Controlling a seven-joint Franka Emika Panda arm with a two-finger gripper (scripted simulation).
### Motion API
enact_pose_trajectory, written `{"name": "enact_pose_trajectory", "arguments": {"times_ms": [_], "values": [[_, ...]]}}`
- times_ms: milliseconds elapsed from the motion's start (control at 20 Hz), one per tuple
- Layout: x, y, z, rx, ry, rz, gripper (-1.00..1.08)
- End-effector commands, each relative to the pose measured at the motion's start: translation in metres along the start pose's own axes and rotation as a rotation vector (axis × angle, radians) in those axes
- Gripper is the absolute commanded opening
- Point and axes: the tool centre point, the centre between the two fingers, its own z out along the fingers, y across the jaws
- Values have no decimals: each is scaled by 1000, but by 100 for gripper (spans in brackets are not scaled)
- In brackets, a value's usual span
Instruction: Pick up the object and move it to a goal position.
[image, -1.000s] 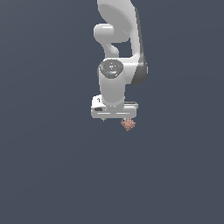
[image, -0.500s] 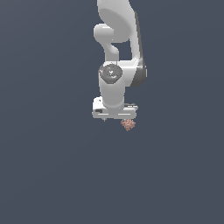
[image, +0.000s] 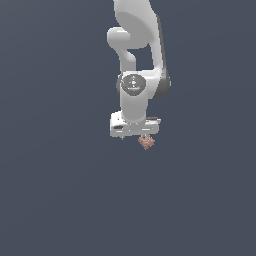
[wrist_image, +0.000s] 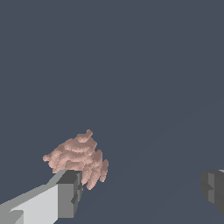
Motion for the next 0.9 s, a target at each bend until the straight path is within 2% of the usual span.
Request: {"name": "enact_pose_trajectory", "arguments": {"times_ms": [0, 450, 850], "values": [[-3, -9, 5, -9, 7, -62, 100], [-18, -51, 27, -49, 43, -362, 100], [-27, -69, 35, -62, 58, -489, 100]]}}
